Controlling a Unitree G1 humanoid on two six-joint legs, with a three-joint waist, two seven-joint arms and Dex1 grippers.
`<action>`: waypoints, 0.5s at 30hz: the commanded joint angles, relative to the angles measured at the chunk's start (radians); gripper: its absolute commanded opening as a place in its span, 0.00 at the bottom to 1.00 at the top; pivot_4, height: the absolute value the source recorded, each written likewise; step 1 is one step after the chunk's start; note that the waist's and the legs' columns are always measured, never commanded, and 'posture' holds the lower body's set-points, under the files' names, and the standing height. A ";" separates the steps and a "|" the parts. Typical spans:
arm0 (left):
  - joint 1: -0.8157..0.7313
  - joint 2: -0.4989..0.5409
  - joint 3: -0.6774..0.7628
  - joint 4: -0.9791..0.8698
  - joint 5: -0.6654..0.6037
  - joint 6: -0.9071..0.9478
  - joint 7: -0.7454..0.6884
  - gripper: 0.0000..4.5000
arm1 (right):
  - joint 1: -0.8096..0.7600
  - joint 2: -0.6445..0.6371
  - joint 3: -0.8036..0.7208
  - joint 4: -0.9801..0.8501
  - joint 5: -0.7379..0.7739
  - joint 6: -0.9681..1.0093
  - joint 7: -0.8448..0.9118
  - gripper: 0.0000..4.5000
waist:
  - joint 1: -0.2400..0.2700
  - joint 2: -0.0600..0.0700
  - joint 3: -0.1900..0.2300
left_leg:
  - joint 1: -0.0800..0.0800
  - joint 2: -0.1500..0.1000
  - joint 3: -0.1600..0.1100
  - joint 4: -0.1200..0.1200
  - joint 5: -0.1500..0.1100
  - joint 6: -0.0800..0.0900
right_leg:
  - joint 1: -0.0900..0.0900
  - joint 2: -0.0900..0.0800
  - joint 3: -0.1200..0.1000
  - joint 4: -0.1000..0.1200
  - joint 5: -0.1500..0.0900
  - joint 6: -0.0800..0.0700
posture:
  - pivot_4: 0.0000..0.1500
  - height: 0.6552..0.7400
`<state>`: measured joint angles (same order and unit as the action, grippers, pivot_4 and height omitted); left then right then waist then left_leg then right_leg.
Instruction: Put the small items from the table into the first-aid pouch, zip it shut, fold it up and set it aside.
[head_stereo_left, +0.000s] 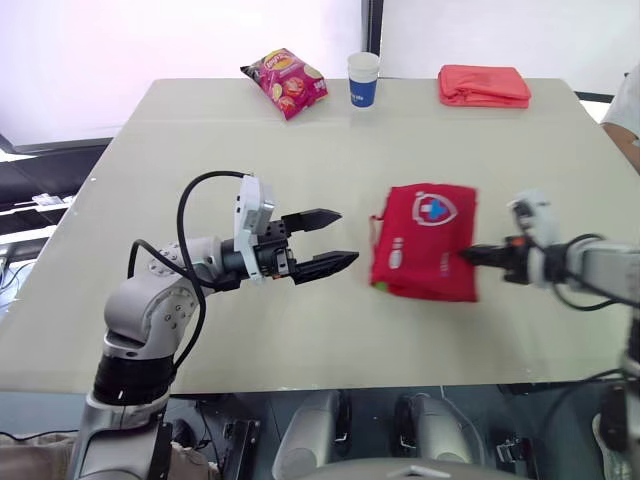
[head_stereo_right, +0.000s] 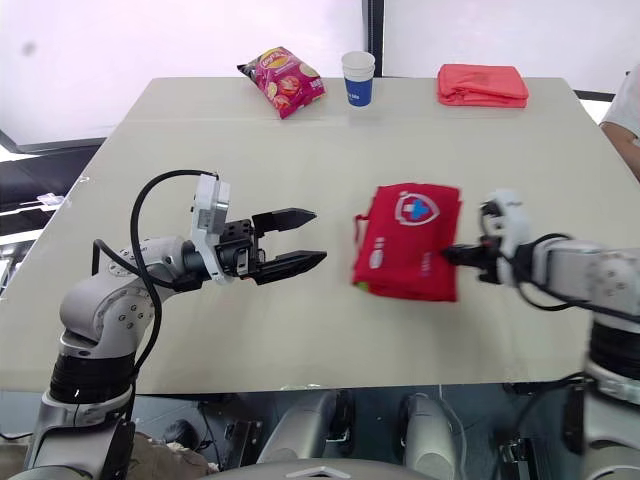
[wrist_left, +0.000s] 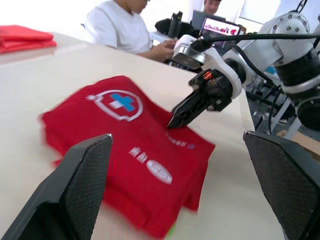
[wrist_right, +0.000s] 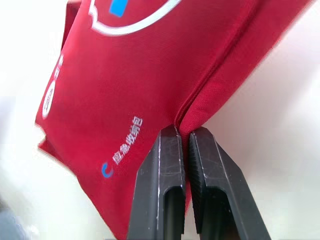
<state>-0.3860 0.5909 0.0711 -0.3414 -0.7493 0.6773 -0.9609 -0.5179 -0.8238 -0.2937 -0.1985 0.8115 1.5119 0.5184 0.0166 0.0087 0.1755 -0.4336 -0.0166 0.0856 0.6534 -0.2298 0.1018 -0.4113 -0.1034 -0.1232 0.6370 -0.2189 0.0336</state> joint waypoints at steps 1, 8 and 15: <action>-0.008 -0.029 -0.015 -0.042 -0.008 -0.021 0.025 1.00 | 0.017 -0.303 0.112 0.135 -0.141 -0.287 0.291 0.01 | -0.001 0.000 0.003 | 0.000 0.000 0.001 0.000 0.002 0.004 | 0.000 0.000 0.000 0.000 0.000 0.000 | 1.00 1.00; -0.075 -0.133 -0.067 0.003 0.025 -0.088 0.044 1.00 | -0.326 -0.424 0.619 0.822 -0.751 -1.056 0.691 0.01 | -0.023 -0.002 0.009 | 0.002 0.003 0.004 0.001 0.002 0.005 | 0.000 0.003 0.003 0.000 0.000 0.000 | 1.00 1.00; -0.098 -0.195 -0.093 0.003 0.031 -0.112 0.068 1.00 | -0.555 -0.257 0.711 1.253 -0.977 -1.338 0.674 0.01 | -0.026 -0.005 0.011 | 0.001 0.004 0.003 0.001 0.003 0.003 | 0.000 0.003 0.003 0.001 0.002 -0.004 | 1.00 1.00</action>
<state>-0.4712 0.3983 -0.0290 -0.3175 -0.7121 0.5849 -0.8907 -1.0537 -1.0769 0.4197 0.9993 -0.1196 0.2221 1.2110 -0.0089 0.0034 0.1867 -0.4322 -0.0129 0.0887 0.6543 -0.2264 0.1048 -0.4113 -0.1006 -0.1209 0.6377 -0.2166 0.0295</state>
